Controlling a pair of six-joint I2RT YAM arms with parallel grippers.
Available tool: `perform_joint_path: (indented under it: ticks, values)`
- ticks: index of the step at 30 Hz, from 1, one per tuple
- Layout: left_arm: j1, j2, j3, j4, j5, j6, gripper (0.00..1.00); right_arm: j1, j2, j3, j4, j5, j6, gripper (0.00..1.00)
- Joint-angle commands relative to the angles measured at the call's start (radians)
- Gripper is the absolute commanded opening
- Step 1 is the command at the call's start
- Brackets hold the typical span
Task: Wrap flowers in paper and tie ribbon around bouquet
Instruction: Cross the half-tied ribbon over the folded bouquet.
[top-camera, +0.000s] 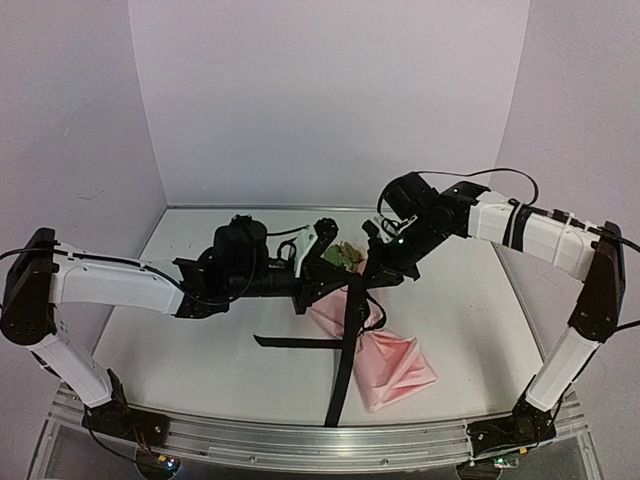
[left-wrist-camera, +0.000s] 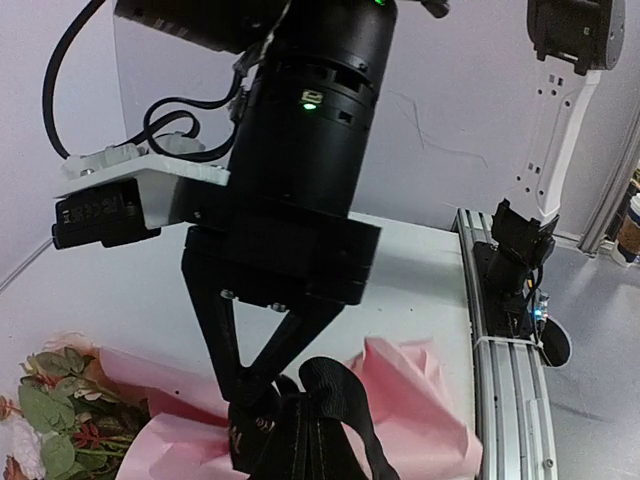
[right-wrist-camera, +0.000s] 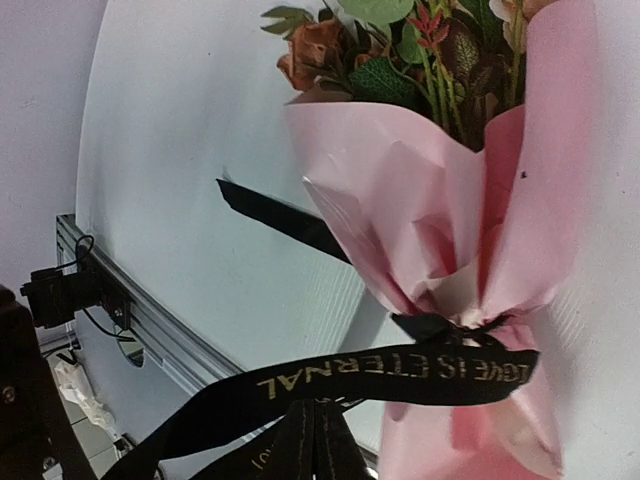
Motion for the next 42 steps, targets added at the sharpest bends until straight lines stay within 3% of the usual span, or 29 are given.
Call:
perform_joint_path:
  ticks: [1,6,11,18,22,28,31,33,39,42]
  values:
    - [0.072,-0.046,-0.071,0.091,-0.094,-0.152,0.00,-0.004,0.037,0.093,-0.069,-0.084,0.035,0.00]
    - [0.277,-0.142,-0.244,0.186,-0.042,-0.378,0.00,0.058,0.091,0.164,-0.059,-0.070,0.067,0.00]
    - [0.436,-0.206,-0.302,0.173,0.088,-0.480,0.00,0.094,0.251,0.354,-0.067,-0.118,0.115,0.00]
    - [0.468,-0.207,-0.246,0.058,0.258,-0.443,0.00,0.030,0.414,0.488,-0.084,-0.179,0.051,0.00]
    - [0.467,-0.169,-0.192,0.051,0.465,-0.453,0.00,-0.011,0.436,0.443,-0.051,-0.181,-0.011,0.00]
    - [0.415,-0.136,-0.044,-0.001,0.744,-0.417,0.02,-0.051,0.495,0.402,0.020,-0.171,0.024,0.00]
    - [0.330,-0.073,0.112,-0.193,0.722,-0.292,0.02,-0.051,0.537,0.418,0.024,-0.167,0.033,0.00]
    - [0.286,-0.004,0.213,-0.242,0.689,-0.296,0.02,-0.051,0.555,0.415,0.032,-0.161,0.036,0.00]
    - [0.260,0.189,0.392,-0.041,0.530,-0.676,0.00,-0.052,0.597,0.407,0.046,-0.153,0.053,0.00]
    - [0.262,0.251,0.433,-0.023,0.367,-0.897,0.00,-0.052,0.614,0.404,0.052,-0.152,0.060,0.00]
